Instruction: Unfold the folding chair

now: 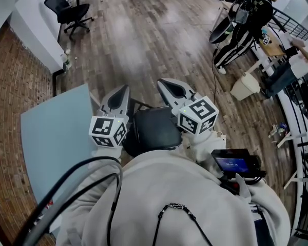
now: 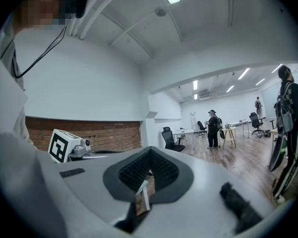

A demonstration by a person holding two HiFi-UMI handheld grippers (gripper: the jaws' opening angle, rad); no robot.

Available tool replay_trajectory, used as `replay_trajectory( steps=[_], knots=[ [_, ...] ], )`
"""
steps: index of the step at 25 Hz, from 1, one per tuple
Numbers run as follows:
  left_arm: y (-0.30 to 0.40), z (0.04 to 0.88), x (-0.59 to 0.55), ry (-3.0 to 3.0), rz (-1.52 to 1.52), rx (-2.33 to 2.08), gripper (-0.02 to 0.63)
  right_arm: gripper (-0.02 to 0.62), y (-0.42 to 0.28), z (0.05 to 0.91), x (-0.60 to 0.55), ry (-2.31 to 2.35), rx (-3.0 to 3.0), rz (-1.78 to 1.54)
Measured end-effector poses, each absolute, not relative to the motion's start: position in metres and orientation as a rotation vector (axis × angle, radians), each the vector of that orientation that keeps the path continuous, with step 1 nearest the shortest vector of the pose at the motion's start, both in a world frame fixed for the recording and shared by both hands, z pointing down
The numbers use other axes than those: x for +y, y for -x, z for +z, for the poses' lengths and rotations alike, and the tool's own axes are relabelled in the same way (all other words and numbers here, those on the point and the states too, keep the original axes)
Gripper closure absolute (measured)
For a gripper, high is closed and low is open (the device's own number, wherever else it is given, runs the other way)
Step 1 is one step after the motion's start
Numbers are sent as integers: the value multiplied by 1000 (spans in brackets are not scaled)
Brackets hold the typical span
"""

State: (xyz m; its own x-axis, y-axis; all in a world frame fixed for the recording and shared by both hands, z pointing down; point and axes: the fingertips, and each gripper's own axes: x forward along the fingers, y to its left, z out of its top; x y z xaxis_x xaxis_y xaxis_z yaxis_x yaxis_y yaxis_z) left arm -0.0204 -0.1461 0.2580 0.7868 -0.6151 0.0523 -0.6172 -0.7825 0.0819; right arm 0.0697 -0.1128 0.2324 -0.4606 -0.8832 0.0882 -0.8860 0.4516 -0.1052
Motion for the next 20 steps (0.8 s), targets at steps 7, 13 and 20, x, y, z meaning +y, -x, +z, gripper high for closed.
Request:
replay_trajectory(
  steps=[7,13,20],
  knots=[
    [22,255,-145,-2888,32,-997,603,589,-68,232,-113,-1615,-2661,218],
    [27,253,-144,-2881,33,-1015,603,589,-64,234,-112,-1599,-2667,234],
    [27,252,-140,-2878,38,-1026,603,589,-61,234,-112,-1584,-2683,241]
  ],
)
